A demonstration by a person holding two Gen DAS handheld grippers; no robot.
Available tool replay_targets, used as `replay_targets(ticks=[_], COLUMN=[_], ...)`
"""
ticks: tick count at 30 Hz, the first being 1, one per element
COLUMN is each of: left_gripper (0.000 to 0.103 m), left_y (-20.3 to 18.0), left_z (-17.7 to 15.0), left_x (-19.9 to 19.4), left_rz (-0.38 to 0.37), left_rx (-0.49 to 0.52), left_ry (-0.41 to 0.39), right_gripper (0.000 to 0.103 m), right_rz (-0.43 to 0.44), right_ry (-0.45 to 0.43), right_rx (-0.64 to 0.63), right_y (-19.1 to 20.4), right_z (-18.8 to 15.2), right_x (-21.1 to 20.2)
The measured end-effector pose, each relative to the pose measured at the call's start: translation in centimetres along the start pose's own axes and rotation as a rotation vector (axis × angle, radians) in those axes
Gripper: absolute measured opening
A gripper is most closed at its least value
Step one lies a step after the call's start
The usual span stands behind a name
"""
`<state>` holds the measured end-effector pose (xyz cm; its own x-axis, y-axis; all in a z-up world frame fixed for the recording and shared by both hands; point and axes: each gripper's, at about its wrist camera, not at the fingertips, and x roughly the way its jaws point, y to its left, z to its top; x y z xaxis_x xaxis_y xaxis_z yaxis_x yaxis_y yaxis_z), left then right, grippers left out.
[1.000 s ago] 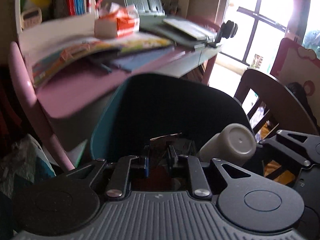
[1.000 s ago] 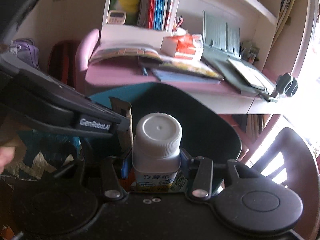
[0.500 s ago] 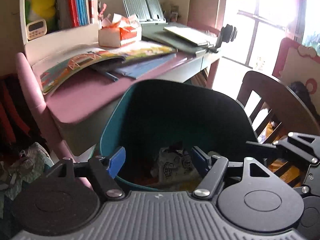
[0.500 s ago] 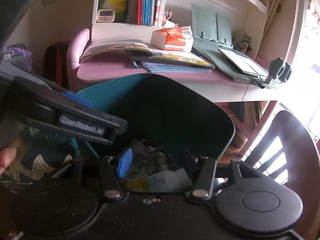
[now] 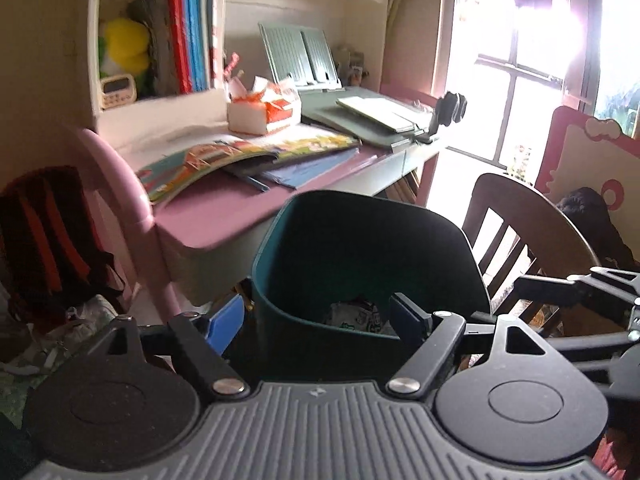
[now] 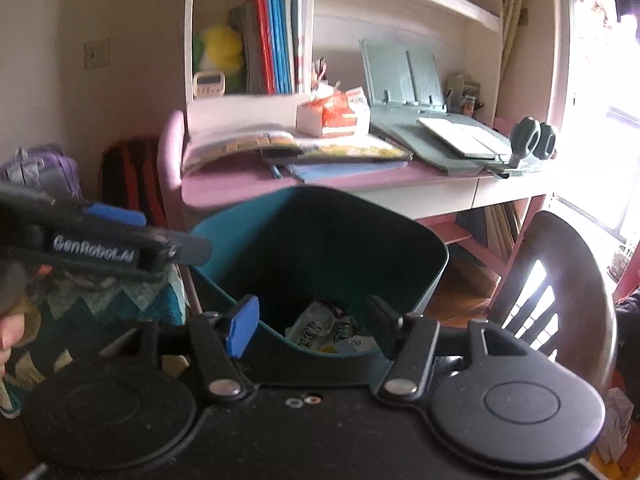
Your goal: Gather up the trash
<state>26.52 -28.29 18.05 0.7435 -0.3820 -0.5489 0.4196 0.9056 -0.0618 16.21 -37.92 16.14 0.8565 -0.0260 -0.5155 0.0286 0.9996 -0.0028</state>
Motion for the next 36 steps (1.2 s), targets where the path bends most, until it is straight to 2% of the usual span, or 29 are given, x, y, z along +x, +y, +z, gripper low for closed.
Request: replay_targets(ticks=[6,15,17,19,22,26,36], left_gripper=[0.081,0.082,0.085,0.103,0.103,0.103,0.103], left_y=[0.7,1.9,2.1,2.3,2.8,3.3,3.1], left_z=[-1.3,-4.4,-5.1,-5.9,-6.9,-7.6,-8.3], left_x=[-3.3,-6.6,-7.3,-8.1,-9.4,-10.5,-11.6], left_rz=[0.017,0.021,0.023,0.035,0.040,0.012,0.006], left_rx=[-0.002,0.004,0.004,0.002,-0.016,-0.044,-0.047], left_ry=[-0.052,-0.076,-0.081,-0.094,-0.128,-0.129,-0.146], right_gripper=[0.064,0.067,0.068,0.068,0.068,0.068,0.068], right_rz=[0.012,0.076,0.076,0.071,0.058,0.051,0.041], right_ry=[-0.063,-0.119,-0.128,-0.136,-0.149,-0.162,-0.161], right_rx=[0.045,0.064,0.073,0.073,0.059,0.082,0.108], right_y=[0.9,3.4,4.0,4.7,5.7,6.1,6.2], right_z=[0.1,-0.7,-1.1,-1.7,-2.6,-3.5,-4.3], right_x=[-2.9,-6.2,-6.6,-6.9,-7.4,-8.1,-9.3])
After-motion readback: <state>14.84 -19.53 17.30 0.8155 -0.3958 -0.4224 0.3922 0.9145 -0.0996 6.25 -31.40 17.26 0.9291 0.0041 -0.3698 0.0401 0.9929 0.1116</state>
